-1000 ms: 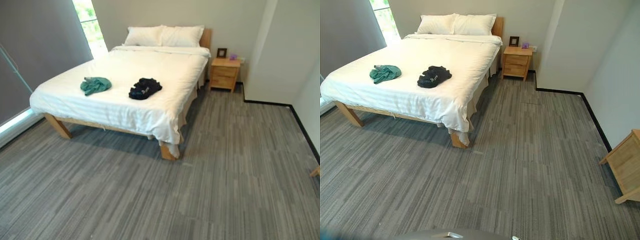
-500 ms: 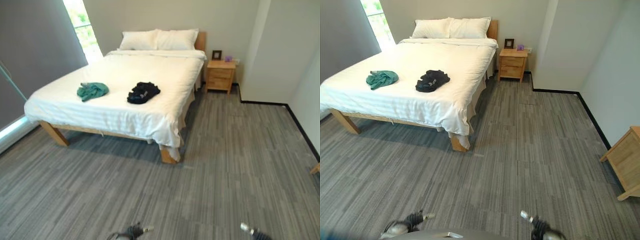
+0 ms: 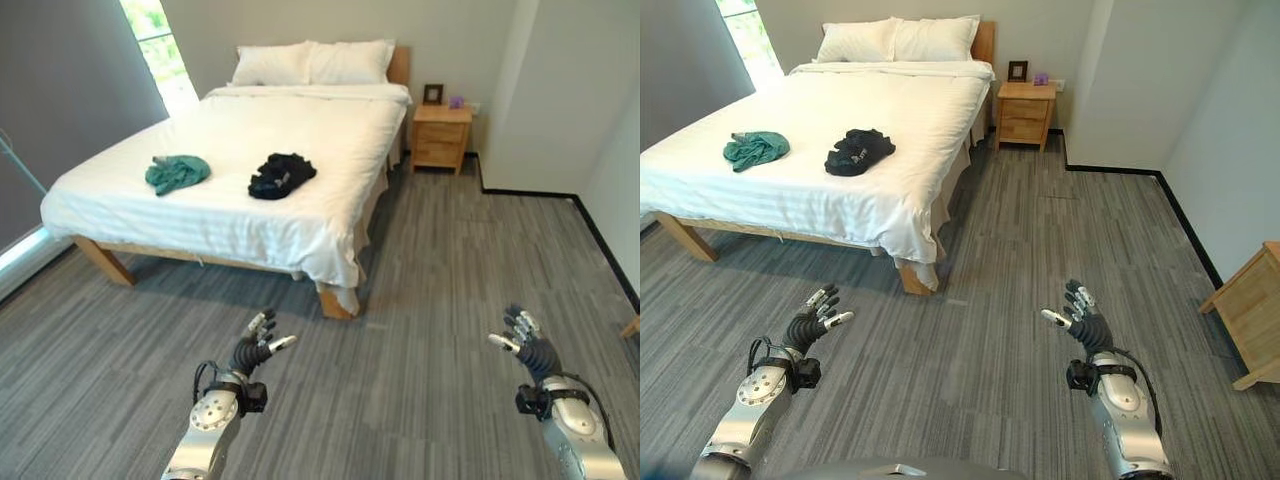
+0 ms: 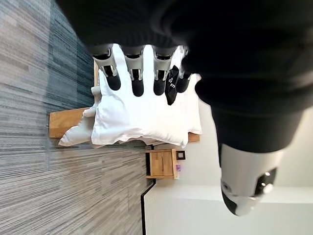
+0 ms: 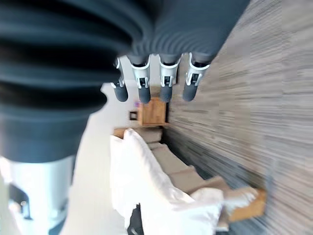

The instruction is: Pick up bed clothes into laundry basket.

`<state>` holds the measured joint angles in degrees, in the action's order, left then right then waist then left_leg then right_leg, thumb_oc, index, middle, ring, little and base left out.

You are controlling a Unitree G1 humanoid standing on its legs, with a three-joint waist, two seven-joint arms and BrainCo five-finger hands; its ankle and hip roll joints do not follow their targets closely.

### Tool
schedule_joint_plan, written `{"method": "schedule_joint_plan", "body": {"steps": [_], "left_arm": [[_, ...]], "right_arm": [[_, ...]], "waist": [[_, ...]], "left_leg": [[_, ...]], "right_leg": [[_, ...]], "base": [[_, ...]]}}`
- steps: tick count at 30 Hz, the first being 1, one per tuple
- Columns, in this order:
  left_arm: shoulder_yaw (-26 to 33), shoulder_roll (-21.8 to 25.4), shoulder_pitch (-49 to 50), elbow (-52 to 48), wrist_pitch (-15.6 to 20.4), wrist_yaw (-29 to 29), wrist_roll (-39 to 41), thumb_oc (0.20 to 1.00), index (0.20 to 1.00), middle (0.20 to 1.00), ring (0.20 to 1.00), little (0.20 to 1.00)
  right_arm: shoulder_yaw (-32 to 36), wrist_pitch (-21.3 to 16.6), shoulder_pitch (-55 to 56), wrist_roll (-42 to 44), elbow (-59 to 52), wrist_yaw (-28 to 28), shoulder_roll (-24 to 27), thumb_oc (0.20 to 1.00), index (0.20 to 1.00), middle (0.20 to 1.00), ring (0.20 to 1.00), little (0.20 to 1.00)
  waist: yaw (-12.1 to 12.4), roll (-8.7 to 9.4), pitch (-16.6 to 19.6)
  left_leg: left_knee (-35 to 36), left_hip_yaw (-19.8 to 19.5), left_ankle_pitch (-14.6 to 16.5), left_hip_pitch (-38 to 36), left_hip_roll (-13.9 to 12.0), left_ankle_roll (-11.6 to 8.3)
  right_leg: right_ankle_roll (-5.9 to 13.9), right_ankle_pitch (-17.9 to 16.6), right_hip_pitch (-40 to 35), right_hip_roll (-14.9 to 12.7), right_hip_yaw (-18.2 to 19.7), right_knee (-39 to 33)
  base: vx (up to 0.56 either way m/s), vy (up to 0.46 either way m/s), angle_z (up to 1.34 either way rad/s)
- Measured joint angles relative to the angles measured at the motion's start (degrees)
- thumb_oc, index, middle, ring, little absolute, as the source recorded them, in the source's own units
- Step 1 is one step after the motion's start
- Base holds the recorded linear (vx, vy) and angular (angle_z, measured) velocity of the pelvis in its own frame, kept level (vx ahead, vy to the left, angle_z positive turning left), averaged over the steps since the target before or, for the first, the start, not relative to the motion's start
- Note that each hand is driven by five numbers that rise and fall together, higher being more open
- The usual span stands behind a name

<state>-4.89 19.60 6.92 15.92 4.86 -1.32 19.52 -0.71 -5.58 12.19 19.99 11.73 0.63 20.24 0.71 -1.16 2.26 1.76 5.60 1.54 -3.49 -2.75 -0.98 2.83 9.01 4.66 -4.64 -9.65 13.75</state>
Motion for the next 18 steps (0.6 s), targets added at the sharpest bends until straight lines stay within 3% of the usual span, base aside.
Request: {"method": "schedule_joint_plan", "body": {"steps": [10, 18], "left_arm": [[-0.11, -2.54, 2.81, 2.64, -0.64, 1.01, 0.59, 1.0, 1.0, 1.0, 1.0, 1.0], [6.36, -3.18, 3.95, -3.84, -0.88, 3.65, -0.09, 1.0, 1.0, 1.0, 1.0, 1.0]], "right_arm": [[0.19, 1.58, 2.35, -1.72, 0.8, 1.2, -0.72, 1.0, 1.0, 1.0, 1.0, 1.0], [-0.13, 1.86, 0.14, -4.42, -0.32, 1.31, 2.35, 1.0, 1.0, 1.0, 1.0, 1.0]], "waist": [[-0.41, -0.72, -1.3], [1.25, -1.38, -1.65]], "left_leg": [[0.09, -0.02, 0.0, -0.68, -0.3, 0.08], [0.05, -1.69, -0.23, 0.3, -0.52, 0.34]], "right_leg": [[0.03, 0.0, -0.98, 0.34, -0.03, -0.74], [0.01, 0.08, -1.16, 0.39, -1.54, -0.5]], "base": [[0.0, 0.0, 0.0], [0.0, -0.008, 0.1]]}}
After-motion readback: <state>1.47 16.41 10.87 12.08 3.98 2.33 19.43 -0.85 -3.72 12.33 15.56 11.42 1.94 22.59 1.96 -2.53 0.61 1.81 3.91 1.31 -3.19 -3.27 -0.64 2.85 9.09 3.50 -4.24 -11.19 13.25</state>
